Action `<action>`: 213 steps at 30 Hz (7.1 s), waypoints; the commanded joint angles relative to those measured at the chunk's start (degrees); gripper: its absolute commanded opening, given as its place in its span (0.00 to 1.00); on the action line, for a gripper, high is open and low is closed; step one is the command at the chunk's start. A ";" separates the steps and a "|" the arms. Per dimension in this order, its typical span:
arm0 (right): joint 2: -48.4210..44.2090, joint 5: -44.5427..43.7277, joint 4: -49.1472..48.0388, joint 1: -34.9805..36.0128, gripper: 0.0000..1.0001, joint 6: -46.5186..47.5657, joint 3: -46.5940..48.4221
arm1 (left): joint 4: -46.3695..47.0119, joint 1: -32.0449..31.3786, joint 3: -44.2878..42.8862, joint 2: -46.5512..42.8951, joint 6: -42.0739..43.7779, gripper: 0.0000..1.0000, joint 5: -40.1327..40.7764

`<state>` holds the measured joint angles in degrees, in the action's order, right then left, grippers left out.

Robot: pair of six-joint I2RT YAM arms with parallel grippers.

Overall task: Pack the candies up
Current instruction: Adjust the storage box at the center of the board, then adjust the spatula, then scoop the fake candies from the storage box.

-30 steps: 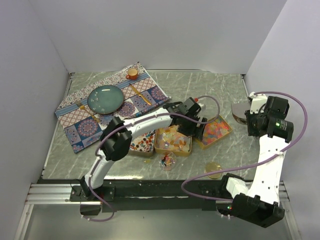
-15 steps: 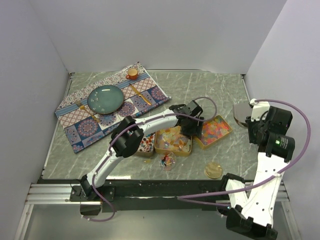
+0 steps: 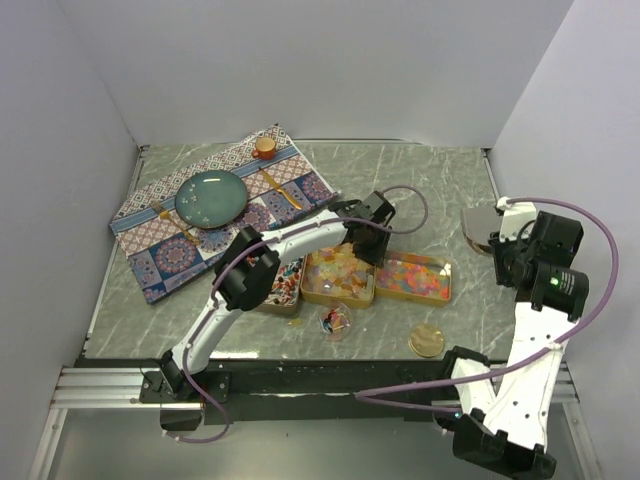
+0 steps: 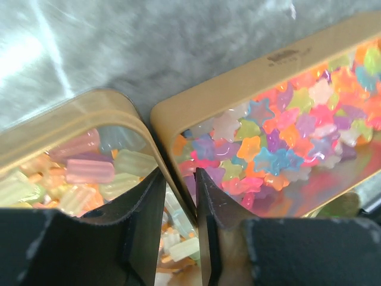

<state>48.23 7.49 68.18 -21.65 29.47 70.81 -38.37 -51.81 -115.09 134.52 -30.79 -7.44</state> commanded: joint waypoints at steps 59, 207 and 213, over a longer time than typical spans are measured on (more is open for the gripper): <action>40.63 20.10 -10.19 36.24 0.00 9.04 30.70 | 78.09 26.50 10.32 1.98 -39.35 0.05 -68.41; 51.01 17.04 -8.16 31.49 0.00 44.27 -0.76 | 7.43 24.92 21.66 -11.65 29.65 0.97 -38.18; 48.46 17.30 -7.54 31.41 0.00 41.90 2.14 | 8.66 23.69 20.09 -10.51 28.59 0.97 -37.12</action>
<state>99.37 18.76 60.01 8.86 74.13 68.88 -30.00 -27.62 -92.01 122.72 -3.57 -46.89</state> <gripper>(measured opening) 0.306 0.969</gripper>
